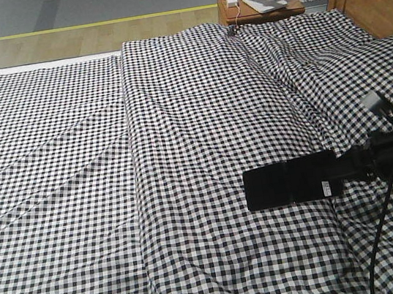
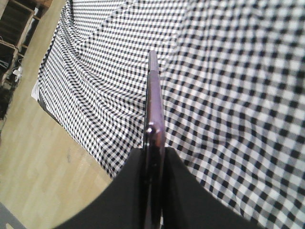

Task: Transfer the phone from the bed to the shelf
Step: 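Lift the phone with the right gripper and raise it above the bed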

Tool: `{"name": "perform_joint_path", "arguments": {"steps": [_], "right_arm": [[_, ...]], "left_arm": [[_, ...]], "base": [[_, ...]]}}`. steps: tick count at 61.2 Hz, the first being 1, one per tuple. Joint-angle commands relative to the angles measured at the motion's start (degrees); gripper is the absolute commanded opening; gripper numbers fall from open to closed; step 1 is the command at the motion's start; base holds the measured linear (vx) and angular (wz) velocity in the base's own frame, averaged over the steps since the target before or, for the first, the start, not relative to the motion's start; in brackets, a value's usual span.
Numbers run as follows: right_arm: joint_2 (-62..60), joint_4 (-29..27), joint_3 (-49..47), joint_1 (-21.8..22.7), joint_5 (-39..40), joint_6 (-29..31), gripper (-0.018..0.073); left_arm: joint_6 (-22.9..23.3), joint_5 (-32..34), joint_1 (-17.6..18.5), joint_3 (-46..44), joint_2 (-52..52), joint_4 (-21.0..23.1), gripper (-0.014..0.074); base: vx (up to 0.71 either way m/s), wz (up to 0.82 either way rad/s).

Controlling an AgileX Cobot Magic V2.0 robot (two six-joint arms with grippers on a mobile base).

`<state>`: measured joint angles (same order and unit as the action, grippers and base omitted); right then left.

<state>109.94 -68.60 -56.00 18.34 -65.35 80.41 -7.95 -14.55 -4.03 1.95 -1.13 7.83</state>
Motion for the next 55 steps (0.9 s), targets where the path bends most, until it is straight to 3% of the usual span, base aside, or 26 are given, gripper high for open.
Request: {"name": "perform_joint_path", "arguments": {"steps": [1, 27, 55], "right_arm": [[-7.1, -3.7, -0.6, -1.9, -8.7, -0.8, -0.0004], [-25.1, -4.0, -0.6, -12.2, -8.7, -4.0, -0.0004], [-37.3, -9.4, -0.6, -20.6, -8.7, -5.9, -0.0004]], "left_arm": [[0.2, 3.7, 0.3, 0.2, -0.3, 0.5, 0.0001], [0.2, 3.7, 0.3, 0.2, -0.3, 0.5, 0.0001], [0.2, 3.7, 0.3, 0.2, -0.3, 0.5, 0.0001]], "base": [[0.00, 0.00], [0.00, 0.00], [0.00, 0.00]]}}
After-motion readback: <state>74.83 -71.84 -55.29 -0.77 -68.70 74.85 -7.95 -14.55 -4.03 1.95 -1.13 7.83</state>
